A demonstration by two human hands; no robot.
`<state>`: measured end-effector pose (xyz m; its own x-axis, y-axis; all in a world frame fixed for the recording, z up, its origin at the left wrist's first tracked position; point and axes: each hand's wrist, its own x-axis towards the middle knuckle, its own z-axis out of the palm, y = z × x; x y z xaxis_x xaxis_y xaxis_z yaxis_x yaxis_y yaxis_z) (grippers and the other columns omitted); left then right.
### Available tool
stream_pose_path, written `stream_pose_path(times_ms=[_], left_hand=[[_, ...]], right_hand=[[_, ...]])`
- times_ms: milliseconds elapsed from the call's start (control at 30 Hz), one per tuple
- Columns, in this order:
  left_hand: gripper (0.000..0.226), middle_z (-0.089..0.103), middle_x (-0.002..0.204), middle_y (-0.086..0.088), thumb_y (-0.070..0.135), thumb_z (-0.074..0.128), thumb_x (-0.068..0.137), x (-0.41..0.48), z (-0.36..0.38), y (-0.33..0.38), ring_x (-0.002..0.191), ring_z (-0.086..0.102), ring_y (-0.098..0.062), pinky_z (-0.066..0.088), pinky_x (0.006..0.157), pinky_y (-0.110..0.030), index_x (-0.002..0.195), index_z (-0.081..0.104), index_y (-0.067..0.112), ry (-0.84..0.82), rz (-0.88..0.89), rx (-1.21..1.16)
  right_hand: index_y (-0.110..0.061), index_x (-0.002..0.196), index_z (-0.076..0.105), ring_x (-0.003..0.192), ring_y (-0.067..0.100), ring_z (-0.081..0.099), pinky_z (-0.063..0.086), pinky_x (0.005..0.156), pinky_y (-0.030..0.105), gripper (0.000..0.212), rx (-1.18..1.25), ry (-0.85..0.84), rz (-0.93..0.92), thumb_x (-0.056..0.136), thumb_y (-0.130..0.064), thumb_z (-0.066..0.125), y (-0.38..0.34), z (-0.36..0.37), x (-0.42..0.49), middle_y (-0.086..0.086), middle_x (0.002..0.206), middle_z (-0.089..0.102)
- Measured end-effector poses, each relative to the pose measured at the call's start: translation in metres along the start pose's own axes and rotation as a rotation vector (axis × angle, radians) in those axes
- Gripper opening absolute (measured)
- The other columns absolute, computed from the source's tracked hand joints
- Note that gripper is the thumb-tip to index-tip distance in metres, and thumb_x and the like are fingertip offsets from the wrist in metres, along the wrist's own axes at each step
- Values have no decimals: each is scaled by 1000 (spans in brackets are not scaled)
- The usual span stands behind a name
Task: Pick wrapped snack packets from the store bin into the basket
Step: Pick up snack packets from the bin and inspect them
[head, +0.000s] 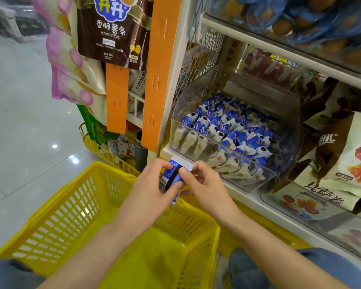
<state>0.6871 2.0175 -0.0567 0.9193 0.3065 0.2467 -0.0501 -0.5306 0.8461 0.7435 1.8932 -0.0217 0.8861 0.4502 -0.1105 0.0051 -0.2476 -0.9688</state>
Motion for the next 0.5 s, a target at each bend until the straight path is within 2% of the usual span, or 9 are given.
stream_pose_path(times_ms=[133,233,367,433,500], left_hand=[[27,66,103,14,24,71,79,5,-3,0,96,62,4,52,81,-18,101,56,30,-45,-71,-170],[27,63,103,22,17,68,82,8,-5,1,98,59,14,47,79,-6,101,57,33,-92,-55,-219],[26,65,102,19,15,59,89,7,-7,0,96,60,11,48,77,-7,107,56,33,-101,-3,-166],[19,67,99,12,18,56,91,4,-7,-1,91,64,0,53,77,-19,104,55,32,-55,46,-45],[10,69,93,5,20,54,92,1,-7,-2,80,66,-8,54,69,-34,101,55,26,-5,66,41]], right_hand=[[-18,83,56,73,10,64,57,68,32,9,12,-4,-35,89,-11,58,0,-2,0,-2,81,64],[-17,84,57,79,17,65,58,71,36,8,-18,17,-77,89,-11,58,-2,-5,0,0,84,65],[-9,87,58,83,22,67,59,67,33,3,-51,52,-123,89,-10,58,-1,-8,0,4,86,66],[-14,82,57,84,25,67,59,65,33,8,-50,51,-130,89,-11,59,0,-5,-1,7,87,66],[-20,83,55,89,25,66,59,67,36,10,-20,19,-107,88,-12,60,0,0,-2,6,93,66]])
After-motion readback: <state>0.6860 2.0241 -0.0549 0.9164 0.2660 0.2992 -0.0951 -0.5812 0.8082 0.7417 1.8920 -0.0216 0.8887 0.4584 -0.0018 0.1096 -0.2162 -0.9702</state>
